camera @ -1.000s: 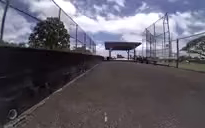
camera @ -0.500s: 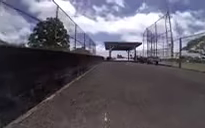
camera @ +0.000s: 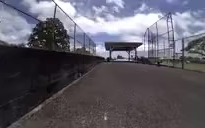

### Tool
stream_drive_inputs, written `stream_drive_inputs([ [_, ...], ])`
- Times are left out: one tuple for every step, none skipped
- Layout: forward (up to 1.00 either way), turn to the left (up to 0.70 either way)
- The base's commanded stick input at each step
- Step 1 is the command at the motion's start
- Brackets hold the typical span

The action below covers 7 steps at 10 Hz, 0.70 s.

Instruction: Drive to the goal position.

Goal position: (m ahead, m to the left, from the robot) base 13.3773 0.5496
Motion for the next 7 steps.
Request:
stream_drive_inputs([
  [0.7, 0.0],
  [0.7, 0.0],
  [0.7, 0.0],
  [0.7, -0.02],
  [0.7, -0.08],
  [0.7, -0.13],
  [0.7, -0.15],
])
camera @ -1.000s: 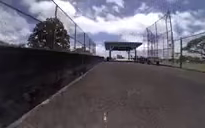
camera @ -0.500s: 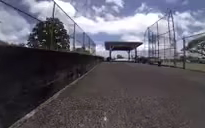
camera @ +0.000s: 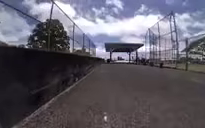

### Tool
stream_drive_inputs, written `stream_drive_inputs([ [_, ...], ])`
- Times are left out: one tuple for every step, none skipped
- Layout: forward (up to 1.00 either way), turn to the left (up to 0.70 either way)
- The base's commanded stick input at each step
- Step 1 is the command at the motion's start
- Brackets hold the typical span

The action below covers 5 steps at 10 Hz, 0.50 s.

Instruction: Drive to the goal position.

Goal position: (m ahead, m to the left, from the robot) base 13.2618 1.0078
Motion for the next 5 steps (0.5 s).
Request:
stream_drive_inputs([
  [0.7, -0.15],
  [0.7, -0.13],
  [0.7, -0.02],
  [0.7, 0.0],
  [0.7, 0.0],
])
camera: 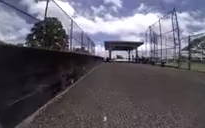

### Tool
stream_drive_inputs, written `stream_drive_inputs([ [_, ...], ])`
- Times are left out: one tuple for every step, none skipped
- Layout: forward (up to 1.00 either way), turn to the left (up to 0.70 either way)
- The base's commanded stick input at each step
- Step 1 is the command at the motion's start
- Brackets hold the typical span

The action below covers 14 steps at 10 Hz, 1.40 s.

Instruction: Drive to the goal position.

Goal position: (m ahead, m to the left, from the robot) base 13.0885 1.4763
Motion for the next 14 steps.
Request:
stream_drive_inputs([
  [0.7, 0.0],
  [0.7, 0.0],
  [0.7, 0.0],
  [0.7, 0.0],
  [0.7, 0.0],
  [0.7, 0.0],
  [0.7, 0.0],
  [0.7, 0.0],
  [0.7, 0.0],
  [0.7, 0.0],
  [0.7, 0.0],
  [0.7, -0.01],
  [0.7, -0.02],
  [0.7, -0.13],
])
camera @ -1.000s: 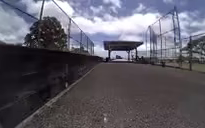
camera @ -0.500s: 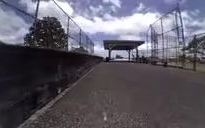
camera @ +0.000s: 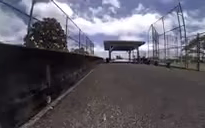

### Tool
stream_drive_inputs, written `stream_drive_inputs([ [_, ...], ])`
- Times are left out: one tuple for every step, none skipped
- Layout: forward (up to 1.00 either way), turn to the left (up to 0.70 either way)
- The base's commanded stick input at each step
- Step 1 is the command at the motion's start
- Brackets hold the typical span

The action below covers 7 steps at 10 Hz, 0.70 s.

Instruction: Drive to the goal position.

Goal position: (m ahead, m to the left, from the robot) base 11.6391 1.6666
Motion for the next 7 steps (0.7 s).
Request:
stream_drive_inputs([
  [0.7, -0.2],
  [0.7, -0.2],
  [0.7, -0.16],
  [0.7, -0.05],
  [0.7, 0.0],
  [0.7, 0.0],
  [0.7, 0.0],
])
